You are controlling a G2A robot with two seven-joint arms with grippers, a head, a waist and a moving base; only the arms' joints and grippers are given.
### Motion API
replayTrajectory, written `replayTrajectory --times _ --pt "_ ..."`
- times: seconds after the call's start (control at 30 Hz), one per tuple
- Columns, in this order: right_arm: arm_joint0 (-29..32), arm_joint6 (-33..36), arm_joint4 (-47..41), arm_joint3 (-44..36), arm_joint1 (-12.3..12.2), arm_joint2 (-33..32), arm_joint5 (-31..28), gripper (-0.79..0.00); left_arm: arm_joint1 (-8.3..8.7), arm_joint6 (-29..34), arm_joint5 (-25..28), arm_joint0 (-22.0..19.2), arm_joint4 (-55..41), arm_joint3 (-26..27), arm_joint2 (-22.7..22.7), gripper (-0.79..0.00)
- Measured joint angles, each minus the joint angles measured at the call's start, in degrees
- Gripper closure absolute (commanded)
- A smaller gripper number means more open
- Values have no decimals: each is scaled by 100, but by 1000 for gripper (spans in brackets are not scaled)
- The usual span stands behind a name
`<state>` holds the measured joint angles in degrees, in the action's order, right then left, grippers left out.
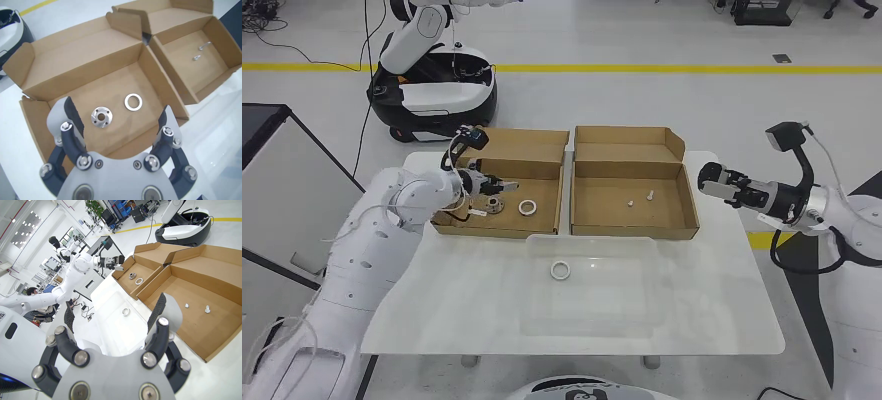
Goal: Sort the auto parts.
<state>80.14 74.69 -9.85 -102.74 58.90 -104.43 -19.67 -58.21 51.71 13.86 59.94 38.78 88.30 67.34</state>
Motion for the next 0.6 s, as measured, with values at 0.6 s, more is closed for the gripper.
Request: replayTrajectory --times 0.6 --pt "0 0 0 0 0 0 0 -785 68 17 -133 471 -245 807 355 -785"
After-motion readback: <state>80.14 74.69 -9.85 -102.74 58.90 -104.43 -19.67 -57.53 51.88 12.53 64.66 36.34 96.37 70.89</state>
